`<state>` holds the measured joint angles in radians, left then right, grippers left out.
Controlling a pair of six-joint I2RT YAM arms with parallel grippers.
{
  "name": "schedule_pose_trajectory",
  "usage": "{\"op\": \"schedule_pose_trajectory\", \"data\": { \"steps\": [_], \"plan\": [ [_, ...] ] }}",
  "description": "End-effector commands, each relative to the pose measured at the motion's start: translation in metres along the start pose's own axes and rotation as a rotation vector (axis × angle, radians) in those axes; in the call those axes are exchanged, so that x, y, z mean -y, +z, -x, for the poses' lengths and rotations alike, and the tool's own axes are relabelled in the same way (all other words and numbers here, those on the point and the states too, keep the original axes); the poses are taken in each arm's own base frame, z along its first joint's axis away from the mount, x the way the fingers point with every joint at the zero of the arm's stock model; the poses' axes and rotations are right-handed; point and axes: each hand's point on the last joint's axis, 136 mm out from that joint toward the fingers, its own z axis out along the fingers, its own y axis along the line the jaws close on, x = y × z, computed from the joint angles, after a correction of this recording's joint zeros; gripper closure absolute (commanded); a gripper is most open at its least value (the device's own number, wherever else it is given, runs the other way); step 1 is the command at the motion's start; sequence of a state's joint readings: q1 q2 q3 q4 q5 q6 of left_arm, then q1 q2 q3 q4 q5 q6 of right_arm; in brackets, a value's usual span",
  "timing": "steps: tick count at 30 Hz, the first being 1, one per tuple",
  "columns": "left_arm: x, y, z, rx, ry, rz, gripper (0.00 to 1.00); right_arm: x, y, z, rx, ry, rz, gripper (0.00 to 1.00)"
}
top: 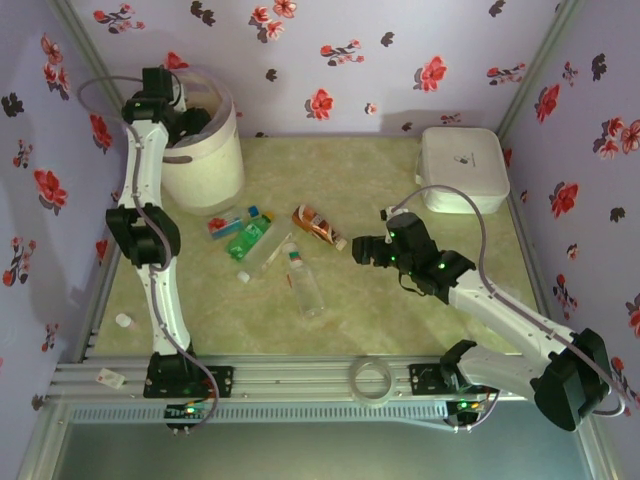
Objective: Put the plastic bottles in the bin
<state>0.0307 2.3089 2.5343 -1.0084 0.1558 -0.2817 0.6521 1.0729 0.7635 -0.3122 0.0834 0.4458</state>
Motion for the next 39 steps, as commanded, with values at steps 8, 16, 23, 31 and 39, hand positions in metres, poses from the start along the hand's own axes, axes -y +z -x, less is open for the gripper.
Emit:
{"op": "schedule_pose_trajectory", "data": {
  "steps": [8,16,23,31,39],
  "plan": [
    [0.006,-0.027,0.011,0.043,0.049,0.001,0.07,0.008,0.012,0.007,-0.049,-0.131,-0.044,0.11],
    [0.028,-0.109,0.048,0.232,0.077,-0.036,0.02,0.005,0.052,0.010,-0.158,-0.356,-0.075,0.07],
    [0.040,-0.189,0.060,0.376,0.091,-0.042,0.01,-0.003,0.095,0.019,-0.206,-0.439,-0.072,0.07],
    [0.056,-0.245,0.011,0.523,0.053,-0.108,0.00,-0.010,0.141,0.007,-0.285,-0.448,-0.076,0.09],
    [0.105,-0.229,-0.084,0.451,0.039,-0.284,0.01,-0.020,0.171,-0.017,-0.359,-0.487,-0.084,0.15]
  ]
}}
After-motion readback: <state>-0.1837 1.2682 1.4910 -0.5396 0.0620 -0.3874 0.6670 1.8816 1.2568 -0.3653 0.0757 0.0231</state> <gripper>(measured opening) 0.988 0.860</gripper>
